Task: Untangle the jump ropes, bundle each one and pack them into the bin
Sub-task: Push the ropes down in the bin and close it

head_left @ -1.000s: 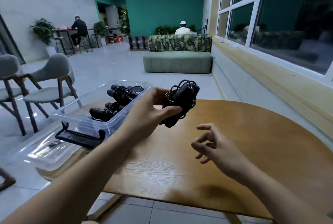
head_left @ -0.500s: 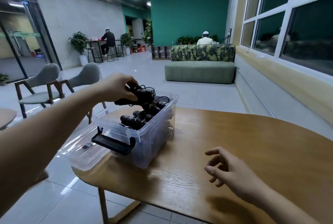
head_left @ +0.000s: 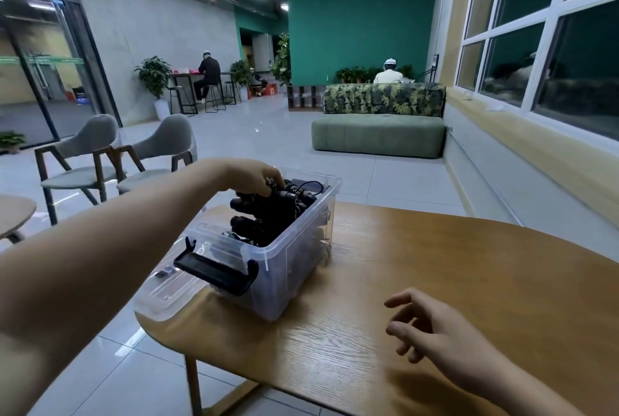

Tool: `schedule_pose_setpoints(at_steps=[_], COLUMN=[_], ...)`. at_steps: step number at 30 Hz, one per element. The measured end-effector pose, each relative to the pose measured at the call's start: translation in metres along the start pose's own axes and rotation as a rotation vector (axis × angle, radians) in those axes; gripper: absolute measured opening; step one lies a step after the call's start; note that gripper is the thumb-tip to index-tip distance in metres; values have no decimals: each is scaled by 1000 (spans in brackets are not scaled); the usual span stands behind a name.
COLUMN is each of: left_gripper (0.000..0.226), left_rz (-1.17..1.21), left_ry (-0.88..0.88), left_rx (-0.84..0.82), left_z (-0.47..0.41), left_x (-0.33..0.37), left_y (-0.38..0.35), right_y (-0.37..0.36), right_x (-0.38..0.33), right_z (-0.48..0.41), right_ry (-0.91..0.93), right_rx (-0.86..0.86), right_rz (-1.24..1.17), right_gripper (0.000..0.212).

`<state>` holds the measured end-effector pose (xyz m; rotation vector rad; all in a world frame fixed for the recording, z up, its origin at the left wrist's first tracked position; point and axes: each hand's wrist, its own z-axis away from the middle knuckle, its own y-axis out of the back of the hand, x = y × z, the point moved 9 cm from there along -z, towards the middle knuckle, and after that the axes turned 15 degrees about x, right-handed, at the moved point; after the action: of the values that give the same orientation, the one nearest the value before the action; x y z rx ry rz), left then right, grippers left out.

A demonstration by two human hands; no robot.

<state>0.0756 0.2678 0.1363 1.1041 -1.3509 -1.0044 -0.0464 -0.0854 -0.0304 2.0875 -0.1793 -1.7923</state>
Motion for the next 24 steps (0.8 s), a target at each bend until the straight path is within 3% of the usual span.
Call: schedule_pose_setpoints(at_steps=[4, 9, 14, 19, 24], left_gripper=[40, 39, 40, 43, 41], left_rz=[95, 131, 166, 90, 145], left_ry=[32, 0, -25, -89, -67], left_rx=[30, 279, 283, 290, 253], left_z=[-8, -8, -4, 0, 9], left_x=[-14, -28, -15, 19, 18], left_y=[-13, -11, -24, -41, -48], right_y=[-1, -4, -11, -40, -70], right_x=[-1, -4, -37, -95, -156], right_z=[-2, -8, -24, -60, -92], right_ry=[6, 56, 295, 510, 682], right_rx=[-6, 22, 125, 145, 148], right_rz=[-1, 19, 226, 295, 411], right_gripper=[21, 20, 23, 35, 67])
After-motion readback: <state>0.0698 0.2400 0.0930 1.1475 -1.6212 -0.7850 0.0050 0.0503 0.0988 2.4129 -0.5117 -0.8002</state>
